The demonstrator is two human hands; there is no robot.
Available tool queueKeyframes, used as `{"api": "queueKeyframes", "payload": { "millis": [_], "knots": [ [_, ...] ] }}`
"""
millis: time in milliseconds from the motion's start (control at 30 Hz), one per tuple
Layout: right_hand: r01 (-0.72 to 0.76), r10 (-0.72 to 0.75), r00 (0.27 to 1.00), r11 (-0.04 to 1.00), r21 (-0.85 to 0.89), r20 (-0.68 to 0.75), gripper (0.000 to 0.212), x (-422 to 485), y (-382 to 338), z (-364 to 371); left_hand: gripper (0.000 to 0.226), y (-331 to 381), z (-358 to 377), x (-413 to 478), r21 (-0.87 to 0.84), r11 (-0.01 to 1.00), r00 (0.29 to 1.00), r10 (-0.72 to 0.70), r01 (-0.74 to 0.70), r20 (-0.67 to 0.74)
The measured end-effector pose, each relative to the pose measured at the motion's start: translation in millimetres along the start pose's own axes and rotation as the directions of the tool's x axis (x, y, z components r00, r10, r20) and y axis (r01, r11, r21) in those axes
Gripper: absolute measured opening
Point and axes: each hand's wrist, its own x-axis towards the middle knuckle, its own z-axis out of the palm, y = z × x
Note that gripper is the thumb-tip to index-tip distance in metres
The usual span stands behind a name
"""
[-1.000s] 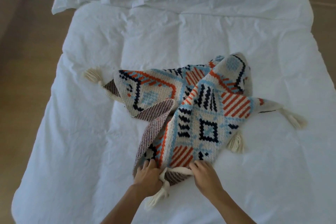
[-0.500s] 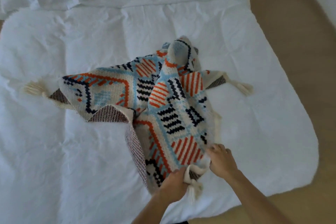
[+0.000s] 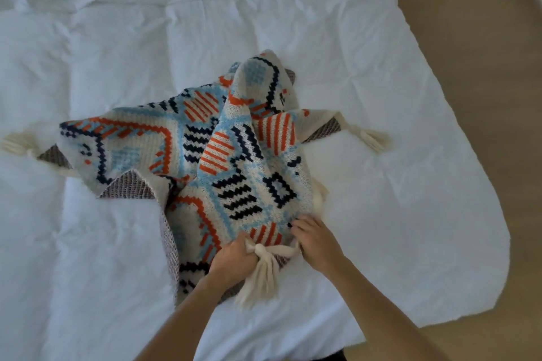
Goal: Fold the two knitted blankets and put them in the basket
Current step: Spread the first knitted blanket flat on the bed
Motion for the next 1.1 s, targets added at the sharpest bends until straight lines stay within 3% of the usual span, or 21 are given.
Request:
{"api": "queueKeyframes", "payload": {
  "millis": [133,267,433,600,700,767,900,1000,1100],
  "knots": [
    [0.067,-0.071,0.996,0.994,0.086,0.051,0.029,12.1,39.5,-16.7,0.010,41.6,31.2,5.4,-0.035,0.998,0.999,-0.048,0.048,-0.023],
    [0.128,-0.127,0.990,0.992,-0.018,0.056,0.036,-1.9,108.3,-46.3,0.023,125.0,68.6,12.9,-0.041,0.999,0.999,-0.032,0.031,-0.015],
    [-0.038,0.094,0.982,0.949,-0.314,0.165,0.030,-40.0,223.0,-88.0,0.021,241.1,122.7,33.8,-0.140,0.987,0.995,0.084,-0.075,0.060],
    [-0.219,0.309,0.945,0.843,-0.491,0.110,0.038,-85.9,304.8,-116.4,0.034,319.7,160.2,46.3,-0.221,0.962,0.953,0.208,-0.159,0.220],
    [-0.219,0.351,0.921,0.826,-0.519,0.170,0.049,-94.4,322.9,-121.5,0.049,316.9,166.4,46.6,-0.189,0.974,0.931,0.181,-0.126,0.315],
    [-0.194,0.340,0.911,0.854,-0.483,0.235,0.052,-92.8,323.8,-120.6,0.043,302.3,160.5,47.2,-0.142,0.980,0.921,0.183,-0.141,0.343],
    [-0.187,0.284,0.936,0.904,-0.385,0.211,0.041,-75.1,293.5,-112.8,0.019,259.2,131.1,47.7,-0.128,0.991,0.978,0.070,-0.045,0.198],
    [-0.156,0.214,0.959,0.946,-0.285,0.185,0.038,-52.9,249.6,-99.9,0.022,221.3,99.4,44.5,-0.033,0.999,0.998,-0.033,0.034,0.053],
    [-0.118,0.153,0.975,0.970,-0.214,0.158,0.034,-32.2,195.2,-83.0,0.026,180.1,64.9,37.8,0.055,0.996,0.997,-0.075,0.074,0.020]
  ]
}}
